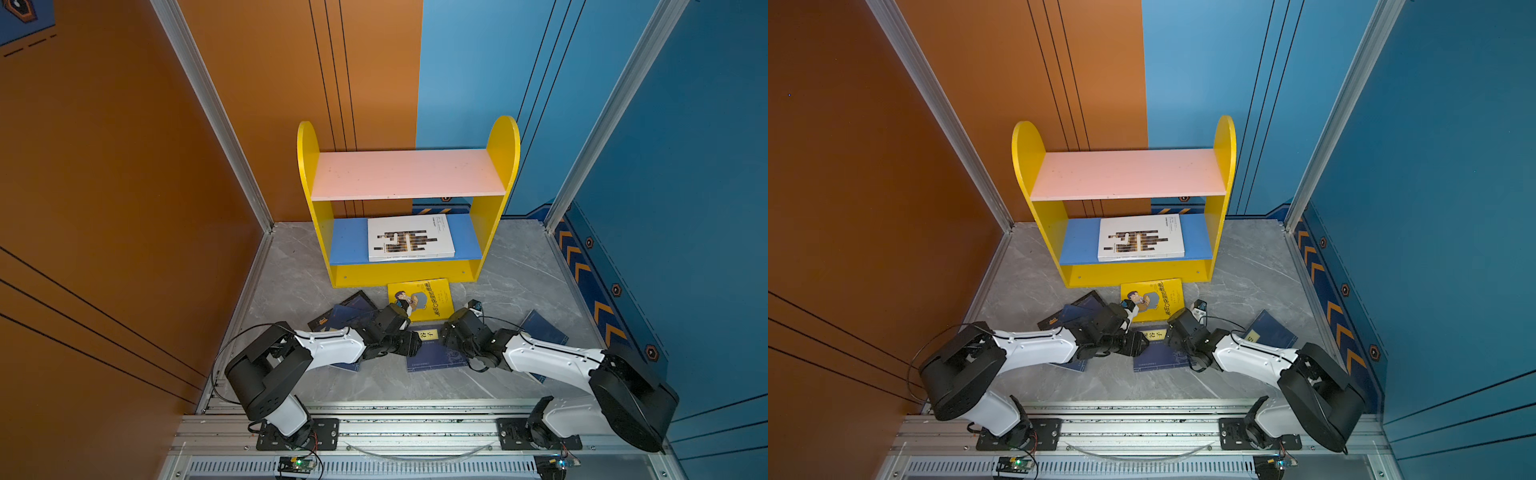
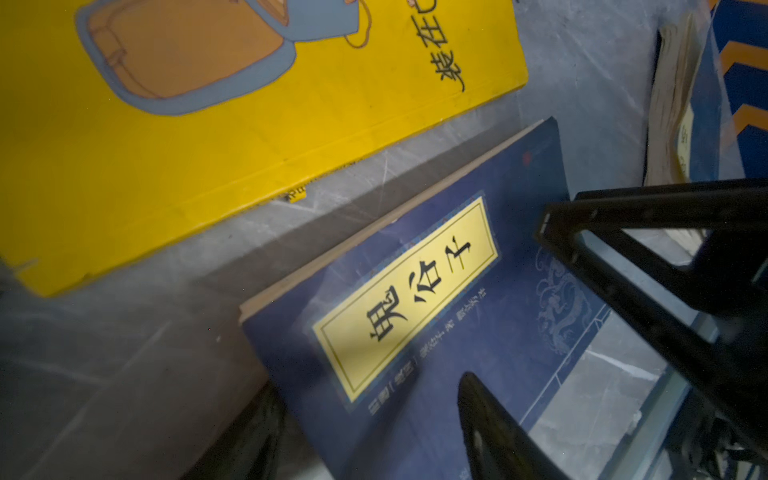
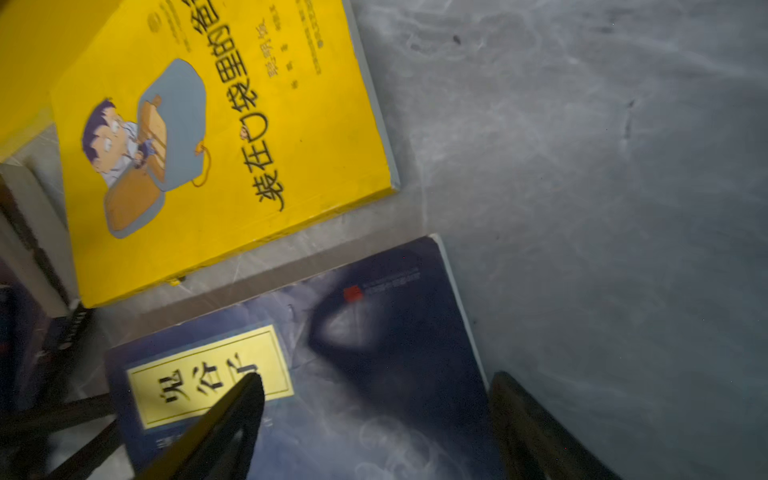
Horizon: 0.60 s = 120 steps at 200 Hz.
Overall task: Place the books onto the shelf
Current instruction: 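Grasp the dark blue book's edges with both grippers beside the yellow book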
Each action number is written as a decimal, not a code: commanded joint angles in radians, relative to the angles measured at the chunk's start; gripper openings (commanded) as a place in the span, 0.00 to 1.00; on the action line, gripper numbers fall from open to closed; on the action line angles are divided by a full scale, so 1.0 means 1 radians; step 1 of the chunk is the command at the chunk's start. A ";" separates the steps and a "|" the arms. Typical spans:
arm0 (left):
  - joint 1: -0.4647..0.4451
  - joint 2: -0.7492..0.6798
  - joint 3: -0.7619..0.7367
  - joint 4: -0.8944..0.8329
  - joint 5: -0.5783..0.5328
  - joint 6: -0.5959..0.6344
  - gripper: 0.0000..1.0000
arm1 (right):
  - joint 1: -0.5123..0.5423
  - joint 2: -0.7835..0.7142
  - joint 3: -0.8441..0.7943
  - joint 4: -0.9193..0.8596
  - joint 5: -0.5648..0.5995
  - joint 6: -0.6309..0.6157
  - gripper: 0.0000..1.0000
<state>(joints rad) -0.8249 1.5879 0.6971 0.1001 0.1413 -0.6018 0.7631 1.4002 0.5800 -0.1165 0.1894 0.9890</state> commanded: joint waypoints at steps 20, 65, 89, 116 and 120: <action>0.002 0.004 0.012 0.039 0.028 -0.012 0.56 | 0.013 0.095 0.021 0.003 -0.025 0.003 0.81; 0.001 -0.076 -0.030 0.102 -0.002 -0.041 0.45 | 0.013 0.106 0.033 -0.009 -0.017 -0.006 0.81; 0.001 -0.127 -0.050 0.115 -0.021 -0.056 0.37 | 0.011 0.105 0.034 -0.011 -0.015 -0.006 0.80; 0.001 -0.165 -0.062 0.120 -0.031 -0.073 0.33 | 0.005 0.103 0.034 -0.006 -0.019 -0.007 0.81; 0.002 -0.169 -0.064 0.120 -0.029 -0.075 0.32 | 0.003 0.103 0.035 -0.004 -0.020 -0.007 0.81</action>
<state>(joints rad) -0.8192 1.4574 0.6415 0.1570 0.1078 -0.6601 0.7654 1.4647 0.6235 -0.0929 0.2295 0.9844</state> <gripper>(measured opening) 0.329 0.805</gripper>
